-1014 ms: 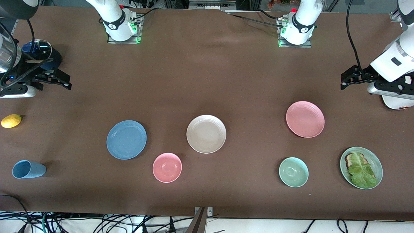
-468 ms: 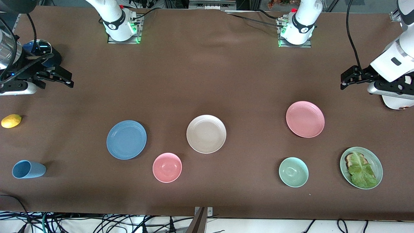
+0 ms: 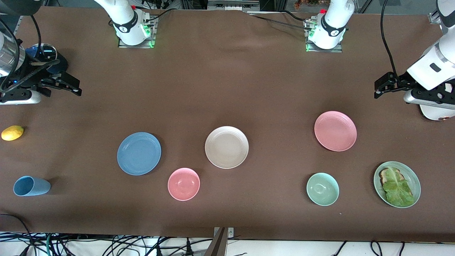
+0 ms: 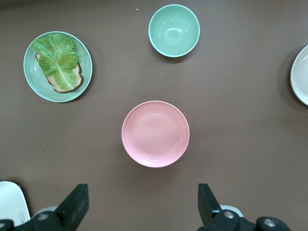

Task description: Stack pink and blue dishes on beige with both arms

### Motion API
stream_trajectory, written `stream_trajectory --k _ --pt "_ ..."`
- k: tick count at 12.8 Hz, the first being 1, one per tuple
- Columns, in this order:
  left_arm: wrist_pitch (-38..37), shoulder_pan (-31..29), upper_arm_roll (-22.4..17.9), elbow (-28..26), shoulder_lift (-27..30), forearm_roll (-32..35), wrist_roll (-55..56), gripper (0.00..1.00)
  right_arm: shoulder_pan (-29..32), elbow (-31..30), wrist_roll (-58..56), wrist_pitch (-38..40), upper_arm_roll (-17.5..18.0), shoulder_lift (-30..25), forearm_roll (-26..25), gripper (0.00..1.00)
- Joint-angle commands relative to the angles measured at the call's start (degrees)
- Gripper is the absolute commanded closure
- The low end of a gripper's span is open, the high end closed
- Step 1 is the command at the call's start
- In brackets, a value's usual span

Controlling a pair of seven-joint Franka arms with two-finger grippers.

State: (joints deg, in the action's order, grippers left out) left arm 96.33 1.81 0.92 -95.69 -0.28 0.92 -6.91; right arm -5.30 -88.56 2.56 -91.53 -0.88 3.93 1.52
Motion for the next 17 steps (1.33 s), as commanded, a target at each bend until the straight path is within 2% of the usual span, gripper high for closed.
stream_trajectory --k 1,9,10,14,17 --pt "-1.05 0.12 0.14 -0.37 0.63 1.19 -0.47 0.0 0.64 -1.62 0.17 -0.14 0.0 -1.64 0.77 0.0" --pt "-1.14 -0.23 0.05 -0.28 -0.51 1.19 -0.21 0.0 0.64 -1.79 0.08 -0.4 -0.44 -1.64 0.68 0.0" --pt "-1.4 -0.58 -0.12 -0.2 -3.03 0.93 -0.21 0.0 0.55 -1.79 0.08 -0.4 -0.44 -1.64 0.68 0.0" --pt "-2.9 -2.16 -0.48 2.18 -6.57 -0.39 -0.04 0.0 0.55 -1.36 -0.36 -0.93 -0.35 -0.95 0.33 0.0" --pt "-2.81 -3.57 -0.48 2.18 -12.44 0.22 0.13 0.0 0.2 -1.35 0.34 -1.98 -0.08 -1.12 0.15 0.0"
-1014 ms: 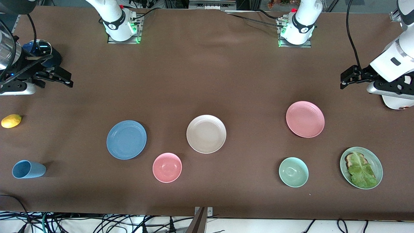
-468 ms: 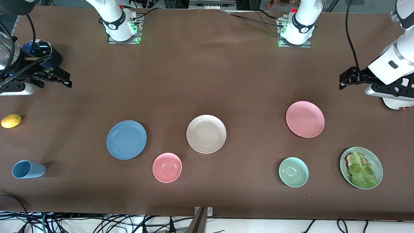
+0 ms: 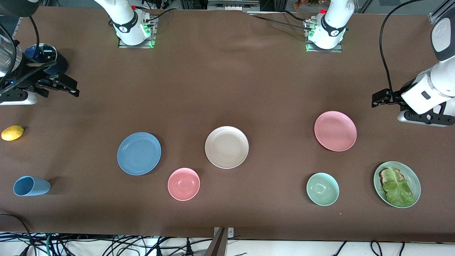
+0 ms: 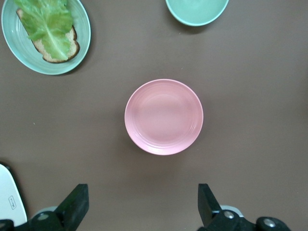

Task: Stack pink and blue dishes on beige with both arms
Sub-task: 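Move the left gripper to the rim of the pink plate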

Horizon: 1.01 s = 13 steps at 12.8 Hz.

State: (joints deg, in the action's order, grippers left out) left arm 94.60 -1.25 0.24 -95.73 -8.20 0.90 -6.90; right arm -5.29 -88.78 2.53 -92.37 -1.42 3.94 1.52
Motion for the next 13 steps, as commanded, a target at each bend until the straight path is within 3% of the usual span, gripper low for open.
stream_trajectory --k 1,6,13 --pt "-1.09 -0.86 0.2 2.22 -6.46 0.33 0.14 0.0 0.2 -1.13 0.54 -2.71 0.54 -1.13 0.5 0.0" --pt "6.02 -4.72 0.2 -0.85 -15.17 0.51 -1.88 0.0 0.2 -1.13 -0.25 -2.82 0.36 -0.87 -0.11 0.0" --pt "27.02 -6.57 0.29 -19.56 -13.86 0.51 -4.87 0.0 0.46 -1.05 -0.16 -2.9 0.1 0.09 0.07 0.0"
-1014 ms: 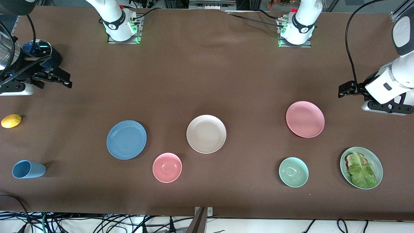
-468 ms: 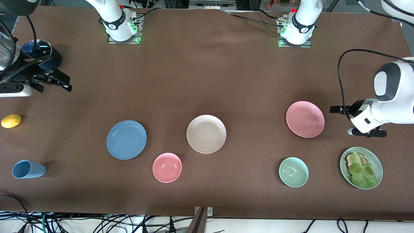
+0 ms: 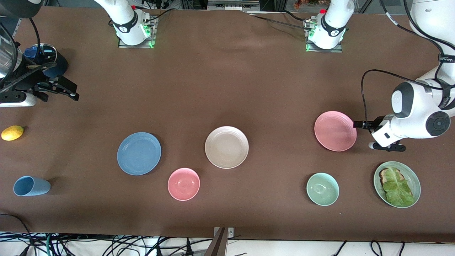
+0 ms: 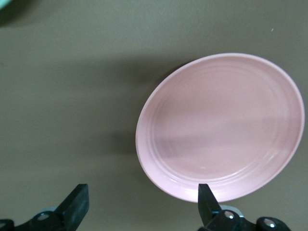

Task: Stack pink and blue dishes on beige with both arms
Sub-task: 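Move the left gripper to the rim of the pink plate, then grasp the pink plate with the left gripper while the right gripper reaches blue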

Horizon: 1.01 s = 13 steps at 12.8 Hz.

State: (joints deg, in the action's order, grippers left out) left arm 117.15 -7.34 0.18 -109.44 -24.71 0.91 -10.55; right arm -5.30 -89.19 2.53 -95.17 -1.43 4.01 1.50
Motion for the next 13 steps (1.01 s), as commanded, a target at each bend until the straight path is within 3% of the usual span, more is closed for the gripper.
stream_trajectory --k 1,4,7,9,11,13 --pt "6.84 -1.27 0.35 -7.36 2.21 0.41 -1.23 0.0 0.38 -0.46 -0.24 -0.37 0.11 0.81 0.0 0.0" --pt "8.36 -2.59 0.44 -7.64 -0.59 0.32 -1.32 0.0 0.82 -0.72 -1.12 -2.46 0.11 4.76 -0.17 0.0" --pt "8.45 -2.51 0.44 -6.76 -3.23 -0.2 -1.32 0.0 0.55 -0.63 -1.47 -8.96 0.11 12.22 -1.57 0.0" --pt "8.45 -2.42 0.44 -5.62 -4.64 -0.2 -1.32 0.11 0.46 -0.9 -1.3 -13.88 0.11 16.62 -2.11 0.0" --pt "8.36 -2.42 0.44 -4.83 -5.61 -0.2 -1.32 0.34 0.55 -0.72 -1.39 -18.45 0.11 20.58 -2.37 0.0" --pt "8.36 -2.33 0.44 -4.56 -6.23 -0.2 -1.06 0.77 0.81 -0.72 -1.13 -22.67 0.11 25.33 -2.81 0.0"
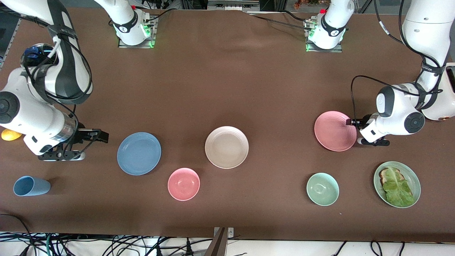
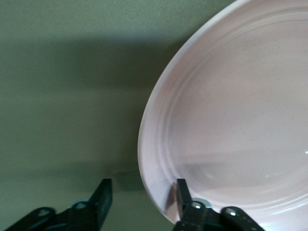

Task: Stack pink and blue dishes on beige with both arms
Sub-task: 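Grasp the pink plate with the left gripper while the right gripper reaches blue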

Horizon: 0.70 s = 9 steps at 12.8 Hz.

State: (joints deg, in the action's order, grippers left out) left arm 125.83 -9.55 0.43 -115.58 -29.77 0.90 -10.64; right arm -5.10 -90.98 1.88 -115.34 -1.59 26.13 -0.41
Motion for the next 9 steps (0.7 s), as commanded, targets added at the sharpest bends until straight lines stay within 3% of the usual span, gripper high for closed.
stream_trajectory --k 1,4,9 --pt "-0.32 -0.12 0.1 1.67 -1.26 -0.2 -0.96 0.99 0.62 1.07 -0.21 -3.57 0.27 4.96 -0.91 0.0" --pt "-1.2 0.49 0.19 3.51 -1.52 0.33 -0.79 1.0 0.97 0.89 -0.38 -10.41 0.18 10.23 -0.99 0.01" --pt "-13.41 2.6 0.63 11.16 -1.0 -0.46 2.44 1.0 1.94 -1.83 -0.56 -14.21 0.27 12.54 -0.91 0.03"
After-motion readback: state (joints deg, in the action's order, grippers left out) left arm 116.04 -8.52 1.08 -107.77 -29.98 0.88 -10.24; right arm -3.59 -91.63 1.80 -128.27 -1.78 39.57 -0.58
